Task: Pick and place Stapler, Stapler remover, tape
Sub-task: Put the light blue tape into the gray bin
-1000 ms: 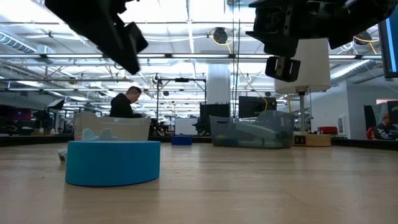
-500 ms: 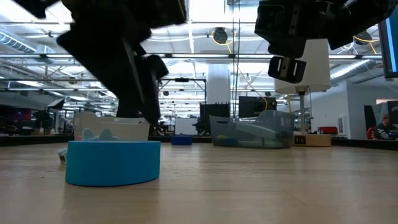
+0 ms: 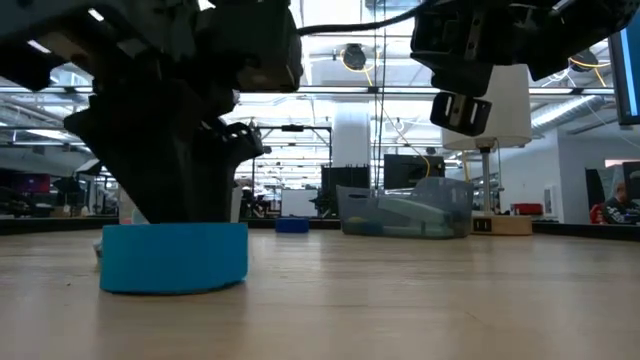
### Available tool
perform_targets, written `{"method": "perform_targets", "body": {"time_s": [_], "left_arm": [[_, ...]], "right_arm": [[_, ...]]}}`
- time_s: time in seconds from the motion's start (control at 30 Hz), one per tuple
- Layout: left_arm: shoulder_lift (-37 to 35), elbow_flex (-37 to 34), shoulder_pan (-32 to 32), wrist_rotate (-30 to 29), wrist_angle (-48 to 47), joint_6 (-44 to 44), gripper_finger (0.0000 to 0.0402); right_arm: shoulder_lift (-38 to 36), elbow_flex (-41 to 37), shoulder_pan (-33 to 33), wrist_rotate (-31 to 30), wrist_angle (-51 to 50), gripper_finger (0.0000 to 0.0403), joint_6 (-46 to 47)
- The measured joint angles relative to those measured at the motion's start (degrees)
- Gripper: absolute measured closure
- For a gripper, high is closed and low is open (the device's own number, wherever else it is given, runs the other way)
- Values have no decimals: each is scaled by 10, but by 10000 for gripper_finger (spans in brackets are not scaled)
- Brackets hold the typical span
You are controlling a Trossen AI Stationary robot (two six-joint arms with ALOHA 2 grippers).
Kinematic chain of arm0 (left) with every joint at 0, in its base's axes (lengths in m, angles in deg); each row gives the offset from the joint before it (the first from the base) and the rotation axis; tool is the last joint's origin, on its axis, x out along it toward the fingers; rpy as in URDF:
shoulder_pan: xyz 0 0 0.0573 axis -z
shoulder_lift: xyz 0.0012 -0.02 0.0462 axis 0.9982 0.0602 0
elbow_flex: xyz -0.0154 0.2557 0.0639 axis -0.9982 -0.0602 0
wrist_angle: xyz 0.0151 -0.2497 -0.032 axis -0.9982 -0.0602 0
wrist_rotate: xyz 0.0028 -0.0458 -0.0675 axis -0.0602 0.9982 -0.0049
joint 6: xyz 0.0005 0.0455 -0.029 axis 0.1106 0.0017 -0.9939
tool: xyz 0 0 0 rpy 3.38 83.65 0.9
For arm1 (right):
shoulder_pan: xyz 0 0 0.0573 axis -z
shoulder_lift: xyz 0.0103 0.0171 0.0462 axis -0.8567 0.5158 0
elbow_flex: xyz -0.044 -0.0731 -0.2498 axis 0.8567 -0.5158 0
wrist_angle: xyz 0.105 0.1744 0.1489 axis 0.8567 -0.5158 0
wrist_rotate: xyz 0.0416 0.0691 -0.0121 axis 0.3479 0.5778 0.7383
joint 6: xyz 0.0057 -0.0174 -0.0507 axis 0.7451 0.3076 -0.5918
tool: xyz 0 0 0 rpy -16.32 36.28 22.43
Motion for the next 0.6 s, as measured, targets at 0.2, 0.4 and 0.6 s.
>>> {"method": "perform_targets", "body": {"time_s": [0.2,0.4,0.6], "left_arm": [[20,1,-3,-5,9,-4,225],[13,-1,-14,-12,12,-24,303],[-42,-1,-42,-14,13,-24,367]], "right_arm": [[0,0,0,0,-1,257,-5],[0,-1,0,-1,-4,259,-5],[0,-1,0,-1,-4,258,-5]]}}
